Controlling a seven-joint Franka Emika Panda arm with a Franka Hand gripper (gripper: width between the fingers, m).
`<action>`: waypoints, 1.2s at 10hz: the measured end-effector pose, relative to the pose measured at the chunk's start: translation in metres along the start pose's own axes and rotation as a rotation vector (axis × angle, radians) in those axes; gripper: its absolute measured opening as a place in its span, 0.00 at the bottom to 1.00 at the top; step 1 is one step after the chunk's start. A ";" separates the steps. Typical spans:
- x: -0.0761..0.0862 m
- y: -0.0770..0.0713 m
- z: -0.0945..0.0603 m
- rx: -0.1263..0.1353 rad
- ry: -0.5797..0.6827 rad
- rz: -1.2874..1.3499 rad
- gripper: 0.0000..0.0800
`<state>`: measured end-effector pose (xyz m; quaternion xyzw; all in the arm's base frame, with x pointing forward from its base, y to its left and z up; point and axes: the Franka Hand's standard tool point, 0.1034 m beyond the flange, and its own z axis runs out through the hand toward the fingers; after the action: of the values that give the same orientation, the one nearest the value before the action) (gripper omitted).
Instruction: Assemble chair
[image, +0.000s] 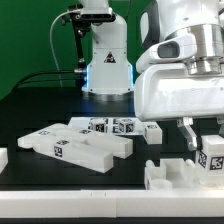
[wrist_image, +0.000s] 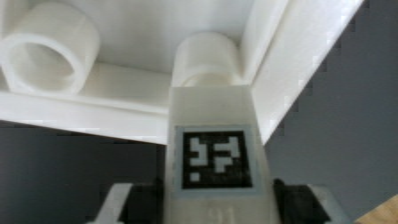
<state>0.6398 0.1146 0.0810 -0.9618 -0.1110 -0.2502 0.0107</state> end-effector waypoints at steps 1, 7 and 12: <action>-0.002 -0.001 0.001 0.003 -0.019 0.000 0.47; 0.011 0.005 0.002 0.061 -0.344 0.162 0.81; 0.010 -0.001 0.004 0.060 -0.413 0.173 0.56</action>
Offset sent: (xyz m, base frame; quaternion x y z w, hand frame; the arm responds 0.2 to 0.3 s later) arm 0.0140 0.0055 0.0038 0.0781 -0.0540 0.1198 0.9883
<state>0.6503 0.1185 0.0825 -0.9978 -0.0351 -0.0426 0.0378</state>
